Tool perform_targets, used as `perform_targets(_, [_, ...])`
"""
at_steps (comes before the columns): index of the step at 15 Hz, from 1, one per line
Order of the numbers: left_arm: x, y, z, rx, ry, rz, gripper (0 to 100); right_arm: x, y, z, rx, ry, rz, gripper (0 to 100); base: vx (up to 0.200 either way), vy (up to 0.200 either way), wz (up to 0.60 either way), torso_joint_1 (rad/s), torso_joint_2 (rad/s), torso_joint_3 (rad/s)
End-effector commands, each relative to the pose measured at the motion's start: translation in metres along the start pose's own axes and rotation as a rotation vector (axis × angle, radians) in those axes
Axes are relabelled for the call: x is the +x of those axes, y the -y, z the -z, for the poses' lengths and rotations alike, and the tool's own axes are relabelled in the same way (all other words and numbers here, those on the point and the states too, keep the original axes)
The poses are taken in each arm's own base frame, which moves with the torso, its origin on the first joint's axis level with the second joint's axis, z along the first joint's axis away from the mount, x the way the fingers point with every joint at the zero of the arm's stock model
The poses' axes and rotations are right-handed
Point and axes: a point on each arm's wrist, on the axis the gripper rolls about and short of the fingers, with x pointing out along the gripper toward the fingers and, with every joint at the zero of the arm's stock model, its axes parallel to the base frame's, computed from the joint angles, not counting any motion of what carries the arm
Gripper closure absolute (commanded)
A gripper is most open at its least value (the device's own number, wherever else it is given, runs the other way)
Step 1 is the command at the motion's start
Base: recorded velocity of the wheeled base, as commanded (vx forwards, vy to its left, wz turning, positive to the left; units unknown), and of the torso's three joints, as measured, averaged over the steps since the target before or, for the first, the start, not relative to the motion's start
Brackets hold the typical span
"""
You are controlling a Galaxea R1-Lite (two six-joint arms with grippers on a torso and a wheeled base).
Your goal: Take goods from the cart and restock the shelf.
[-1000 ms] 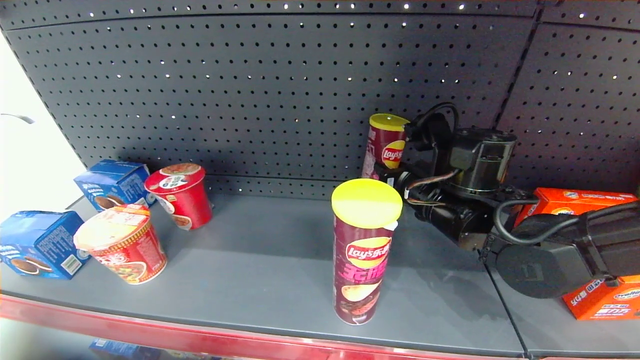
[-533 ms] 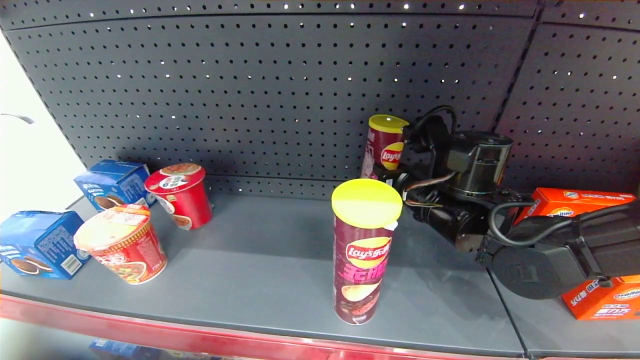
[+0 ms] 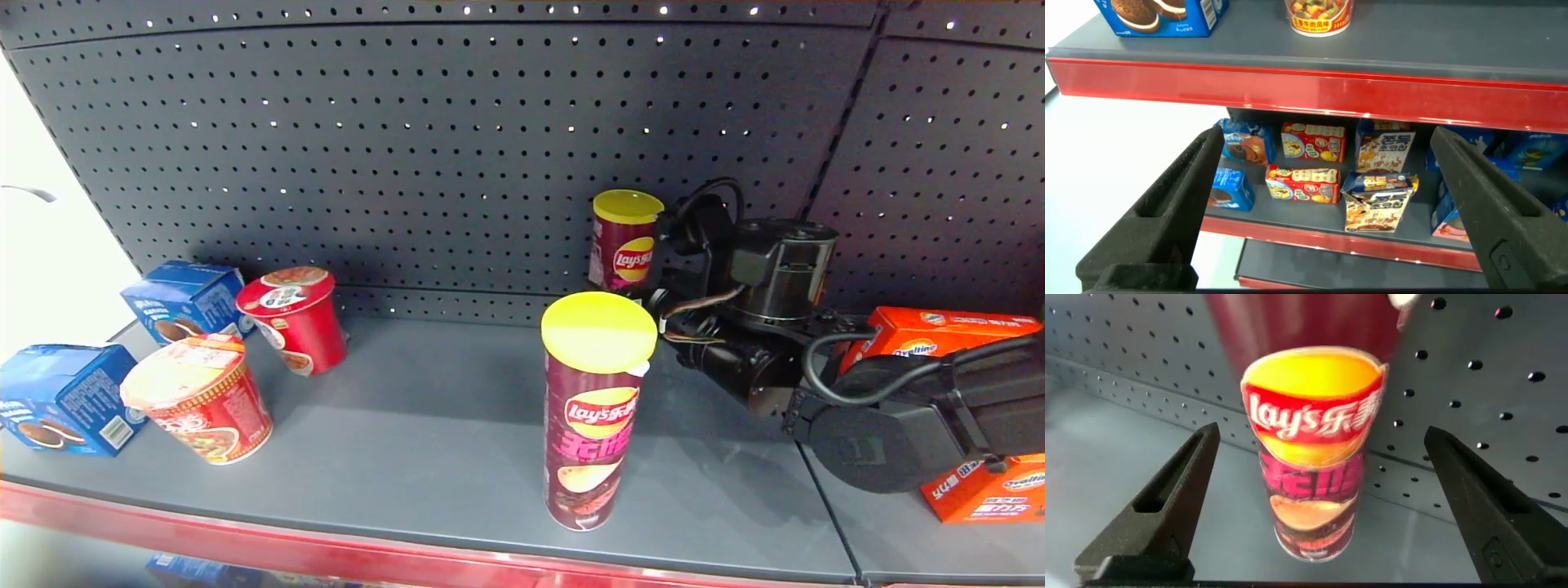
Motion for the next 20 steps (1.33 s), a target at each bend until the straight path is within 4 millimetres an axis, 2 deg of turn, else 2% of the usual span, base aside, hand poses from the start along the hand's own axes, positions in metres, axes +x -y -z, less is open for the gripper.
perform_targets(1, [0.000,0.000,0.000,0.000,-0.003,0.000,0,-0.014,0.004,-0.004,-0.005,-0.004,-0.004,0,0.000,0.000,0.00,0.000,0.00,0.000])
perform_targets(9, [0.000,0.000,0.000,0.000,-0.003,-0.002,0,-0.054,0.027,-0.002,-0.013,-0.039,-0.007,0,0.000,0.000,0.00,0.000,0.00,0.000])
perform_targets(15, [0.000,0.000,0.000,0.000,-0.001,0.000,0,-0.108,0.053,-0.011,-0.045,0.003,0.024,0,0.000,0.000,0.00,0.000,0.00,0.000])
perform_targets(17, [0.000,0.000,0.000,0.000,-0.001,0.000,0,-0.130,0.062,-0.018,-0.048,0.029,0.030,0,0.000,0.000,0.00,0.000,0.00,0.000])
perform_targets(18, [0.000,0.000,0.000,0.000,-0.003,-0.002,0,-0.132,0.063,-0.020,-0.045,0.039,0.029,0,0.000,0.000,0.00,0.000,0.00,0.000])
perform_targets(19, [0.000,0.000,0.000,0.000,-0.001,0.000,0,-0.145,0.070,-0.038,-0.027,0.104,0.038,0,0.000,0.000,0.00,0.000,0.00,0.000])
perform_targets(20, [0.000,0.000,0.000,0.000,-0.003,0.000,0,-0.160,0.077,-0.046,-0.031,0.105,0.021,0,0.000,0.000,0.00,0.000,0.00,0.000])
